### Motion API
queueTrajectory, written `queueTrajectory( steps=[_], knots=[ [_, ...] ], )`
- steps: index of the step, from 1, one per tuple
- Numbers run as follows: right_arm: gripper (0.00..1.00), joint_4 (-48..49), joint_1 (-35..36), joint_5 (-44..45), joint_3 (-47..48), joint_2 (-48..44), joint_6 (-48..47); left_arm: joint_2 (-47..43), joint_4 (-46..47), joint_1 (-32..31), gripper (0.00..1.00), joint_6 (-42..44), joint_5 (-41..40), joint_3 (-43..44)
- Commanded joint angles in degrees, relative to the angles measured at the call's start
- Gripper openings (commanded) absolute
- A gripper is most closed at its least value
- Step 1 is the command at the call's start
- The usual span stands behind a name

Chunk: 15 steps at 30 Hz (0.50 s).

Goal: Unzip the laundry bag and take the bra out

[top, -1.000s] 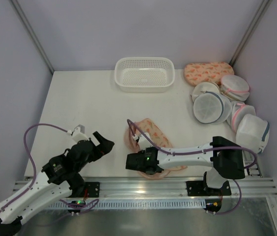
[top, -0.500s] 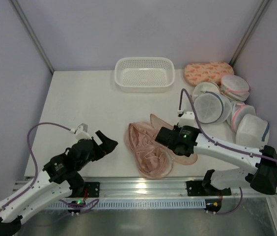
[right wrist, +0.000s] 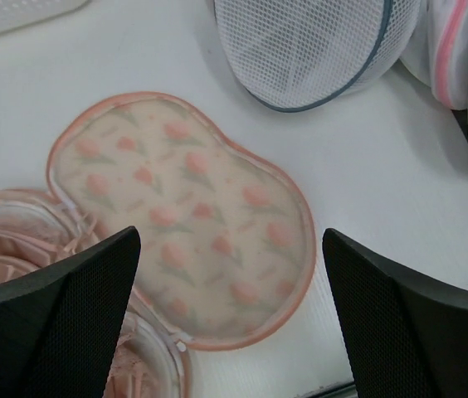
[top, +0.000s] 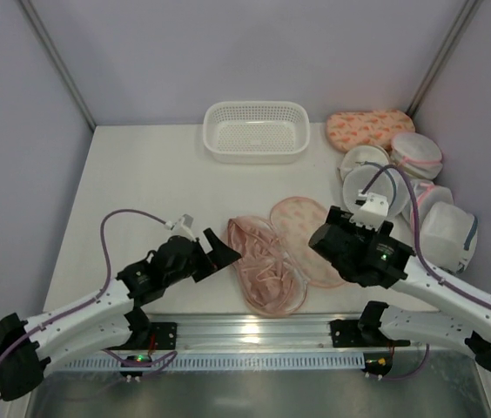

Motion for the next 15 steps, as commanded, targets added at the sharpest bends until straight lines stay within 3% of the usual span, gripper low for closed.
queueTrajectory(
  steps=[1, 6, 15],
  knots=[
    [0.94, 9.9, 0.9, -0.1, -4.0, -6.3, -6.6, 5.3, 15.6, 0.2, 0.99, -2.6, 4.6, -0.5],
    [0.93, 13.1, 1.3, -4.1, -7.1, -8.2, -7.9, 14.8, 17.3, 0.1, 0.98, -3.1, 6.4, 2.7],
    [0.91, 13.1, 2.3, -4.7, -8.8, -7.6, -5.9, 23.0, 18.6, 0.1, 0.96, -3.8, 6.9, 4.9]
  ],
)
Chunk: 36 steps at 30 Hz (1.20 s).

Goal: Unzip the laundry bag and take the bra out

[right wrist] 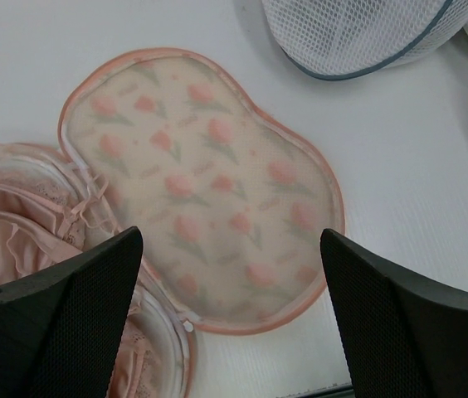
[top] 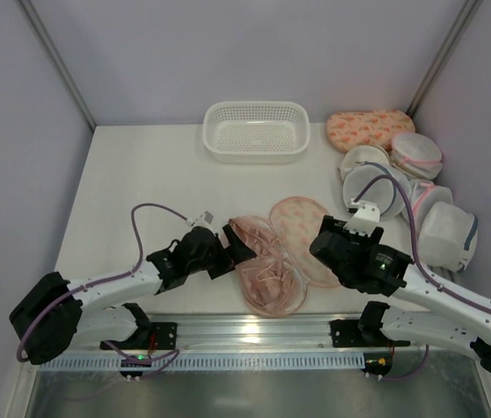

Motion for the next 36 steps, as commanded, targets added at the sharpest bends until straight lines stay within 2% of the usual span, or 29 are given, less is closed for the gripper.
queueTrajectory(
  steps=[1, 5, 7, 8, 9, 11, 12, 14, 15, 17, 24, 29, 32, 36],
  knots=[
    [0.90, 2.3, 0.5, 0.5, -1.0, -1.2, 0.5, 1.5, 4.9, 0.1, 0.96, -1.1, 1.2, 1.8],
    [0.84, 2.8, 0.6, -0.1, -2.2, -1.8, 1.1, 6.2, 10.3, 0.1, 0.90, -1.7, 3.6, 2.3],
    [0.79, 2.7, 0.6, -0.4, -2.8, -2.3, 1.5, 8.5, 12.5, 0.1, 0.80, -1.9, 4.8, 3.0],
    [0.72, 2.7, 0.6, -0.5, -3.0, -2.5, 1.5, 11.0, 14.3, 0.1, 0.77, -1.9, 5.5, 3.3],
    [0.69, 2.7, 0.6, -0.7, -3.2, -2.8, 1.6, 12.2, 15.5, 0.1, 0.69, -2.0, 6.9, 3.8],
    [0.64, 2.3, 0.6, -0.8, -3.6, -4.0, 2.0, 15.6, 18.4, 0.1, 0.60, -2.7, 8.2, 4.4],
    [0.62, 2.0, 0.7, -0.7, -3.7, -4.4, 2.2, 16.5, 19.3, 0.1, 0.48, -2.8, 9.1, 4.7],
    [0.61, 1.5, 0.7, -0.6, -4.1, -5.9, 2.3, 18.0, 21.9, 0.1, 0.33, -3.4, 10.0, 4.7],
    [0.60, 1.3, 0.6, -0.5, -4.2, -6.5, 2.3, 18.7, 22.6, 0.1, 0.16, -3.7, 10.5, 4.9],
    [0.60, 0.7, 0.7, -0.5, -4.5, -7.6, 2.4, 18.6, 23.2, 0.1, 0.00, -3.7, 10.4, 4.9],
    [0.60, 0.1, 0.7, -0.8, -5.1, -11.0, 2.3, 12.2, 22.5, 0.2, 0.00, -1.2, 9.6, 6.6],
    [0.60, -0.4, 0.7, -1.0, -5.2, -13.1, 2.0, 6.8, 15.5, 0.3, 0.00, 3.4, 7.1, 13.0],
    [0.60, -0.6, 0.6, -1.2, -5.2, -14.1, 1.9, 6.7, 15.5, 1.9, 0.00, 4.4, 8.1, 14.8],
    [0.60, -1.5, 0.7, -1.2, -5.0, -15.6, 1.8, 9.3, 18.6, 7.1, 0.00, 3.9, 12.1, 17.5]
  ],
)
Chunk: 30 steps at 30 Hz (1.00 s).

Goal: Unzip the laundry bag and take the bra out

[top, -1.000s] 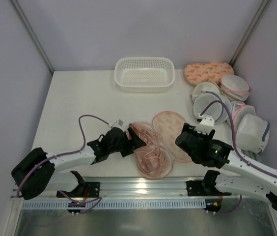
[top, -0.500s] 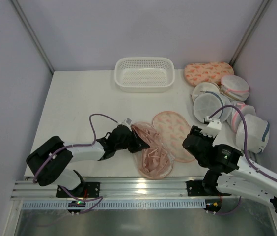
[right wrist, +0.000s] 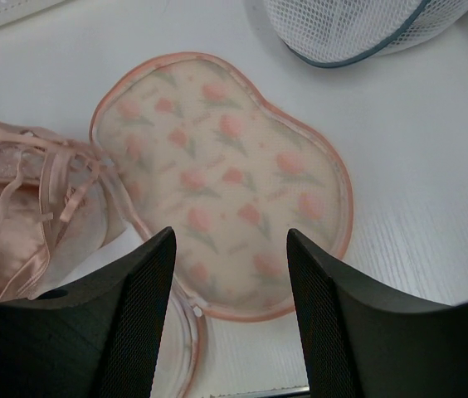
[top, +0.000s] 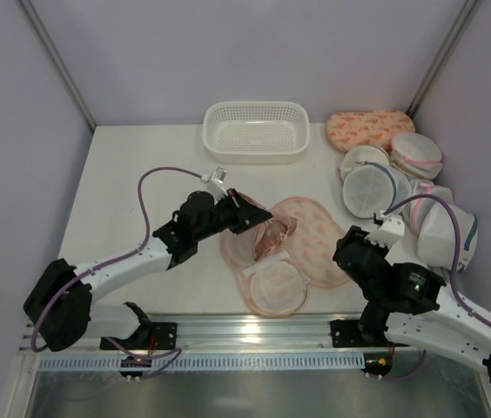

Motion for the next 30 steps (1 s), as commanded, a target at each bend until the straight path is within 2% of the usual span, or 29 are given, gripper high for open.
queueTrajectory(
  steps=[1, 6, 10, 15, 17, 20, 24, 26, 28, 30],
  knots=[
    [0.60, -1.1, 0.3, 0.9, 0.2, -1.6, 0.6, 2.4, 3.0, 4.3, 0.00, 1.4, 3.6, 2.9],
    [0.60, -1.9, 0.4, 0.7, 0.8, -3.3, -0.2, 10.6, 6.5, 11.2, 0.00, 2.0, 7.2, 11.0],
    [0.60, -1.2, 0.3, 0.0, 0.8, -3.5, -1.0, 20.7, 8.9, 16.8, 0.00, 0.7, 12.5, 23.7],
    [0.60, 1.1, 0.4, -2.0, -0.2, -2.8, -2.1, 36.4, 15.7, 22.2, 0.00, -6.3, 20.4, 46.5],
    [0.60, 1.7, 0.4, -2.8, -0.6, -2.8, -2.4, 44.6, 20.7, 23.3, 0.00, -12.2, 21.9, 56.4],
    [0.60, 2.7, 0.4, -3.4, -1.5, -3.0, -3.2, 54.9, 27.5, 25.6, 0.00, -19.6, 20.9, 65.8],
    [0.60, 3.7, 0.5, -4.9, -2.1, -2.8, -3.9, 68.1, 26.8, 27.9, 0.01, -24.6, 17.2, 86.0],
    [0.60, 3.7, 0.6, -5.0, -2.3, -2.5, -4.2, 74.5, 24.8, 28.8, 0.02, -26.0, 15.9, 91.2],
    [0.60, 4.0, 0.6, -5.4, -2.7, -2.3, -4.5, 77.0, 22.9, 29.6, 0.03, -25.4, 14.2, 95.2],
    [0.60, 4.6, 0.5, -5.9, -3.0, -2.2, -5.0, 78.6, 19.4, 30.0, 0.03, -23.2, 13.2, 95.2]
  ],
)
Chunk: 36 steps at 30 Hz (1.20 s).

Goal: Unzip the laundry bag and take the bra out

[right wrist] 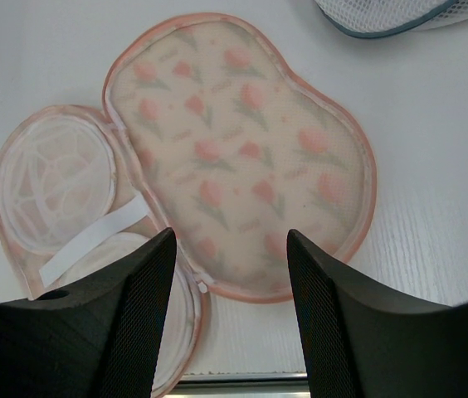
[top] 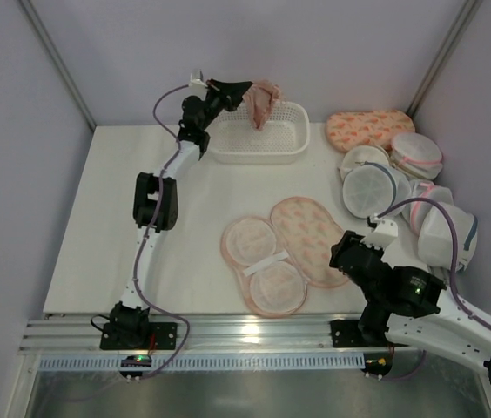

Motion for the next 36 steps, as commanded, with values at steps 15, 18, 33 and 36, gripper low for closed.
queueTrajectory(
  steps=[15, 18, 33, 36],
  knots=[
    [0.62, 4.3, 0.3, -2.4, -2.7, 0.7, -1.6, -2.8, -28.0, 2.3, 0.99, 14.7, -7.3, -1.7],
    [0.62, 4.4, 0.2, -2.3, -2.9, -0.1, -1.7, -7.3, -35.1, 2.4, 1.00, 19.0, -8.6, -2.6],
    [0.65, 5.1, 0.3, -1.1, -1.0, 2.5, -2.3, -33.6, -65.5, -0.1, 0.99, 39.7, -16.9, -21.2],
    [0.73, 3.8, 0.3, 0.5, -0.9, 3.7, 0.5, -42.9, -62.5, -2.0, 0.99, 40.9, -15.1, -38.0]
  ],
)
